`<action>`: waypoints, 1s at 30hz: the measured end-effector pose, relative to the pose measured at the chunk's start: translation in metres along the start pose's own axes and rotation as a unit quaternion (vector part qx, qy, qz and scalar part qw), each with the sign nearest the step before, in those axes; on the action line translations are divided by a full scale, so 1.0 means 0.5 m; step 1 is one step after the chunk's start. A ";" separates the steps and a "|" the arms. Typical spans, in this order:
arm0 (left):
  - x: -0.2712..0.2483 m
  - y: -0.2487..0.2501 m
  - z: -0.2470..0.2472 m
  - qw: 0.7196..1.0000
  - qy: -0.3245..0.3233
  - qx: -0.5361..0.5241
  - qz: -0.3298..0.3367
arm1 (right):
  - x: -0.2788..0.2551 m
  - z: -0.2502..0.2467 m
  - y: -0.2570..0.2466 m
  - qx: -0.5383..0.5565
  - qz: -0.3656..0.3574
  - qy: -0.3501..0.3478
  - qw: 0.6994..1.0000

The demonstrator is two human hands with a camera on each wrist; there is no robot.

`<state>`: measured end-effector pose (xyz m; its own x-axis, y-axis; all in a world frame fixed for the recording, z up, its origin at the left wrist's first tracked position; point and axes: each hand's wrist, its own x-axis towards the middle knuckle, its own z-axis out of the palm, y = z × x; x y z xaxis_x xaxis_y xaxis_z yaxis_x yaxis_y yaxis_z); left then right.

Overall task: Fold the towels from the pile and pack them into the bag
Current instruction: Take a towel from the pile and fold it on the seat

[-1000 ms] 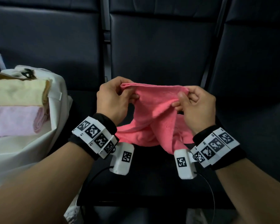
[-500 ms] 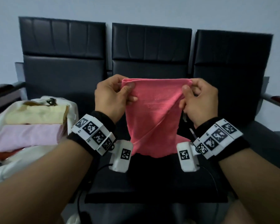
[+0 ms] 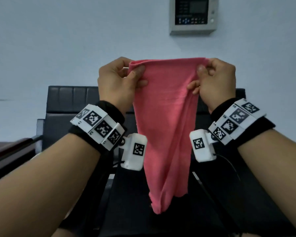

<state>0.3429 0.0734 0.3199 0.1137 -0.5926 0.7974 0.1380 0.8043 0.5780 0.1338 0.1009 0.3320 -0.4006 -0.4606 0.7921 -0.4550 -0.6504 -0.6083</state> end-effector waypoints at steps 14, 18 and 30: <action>0.044 0.138 -0.017 0.996 0.045 0.056 0.050 | 0.060 -0.036 -0.115 -0.023 -0.044 -0.024 0.998; 0.046 0.121 -0.029 0.995 0.052 0.074 0.041 | 0.056 -0.025 -0.112 -0.040 -0.024 -0.047 0.998; 0.061 -0.042 -0.041 0.996 -0.005 0.054 -0.069 | 0.052 0.061 0.020 0.007 0.093 -0.129 0.987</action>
<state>0.3637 0.0378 0.3285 0.0913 -0.6985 0.7097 0.0448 0.7149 0.6978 0.1430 0.0642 0.3479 -0.2593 -0.7094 0.6554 -0.3803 -0.5487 -0.7445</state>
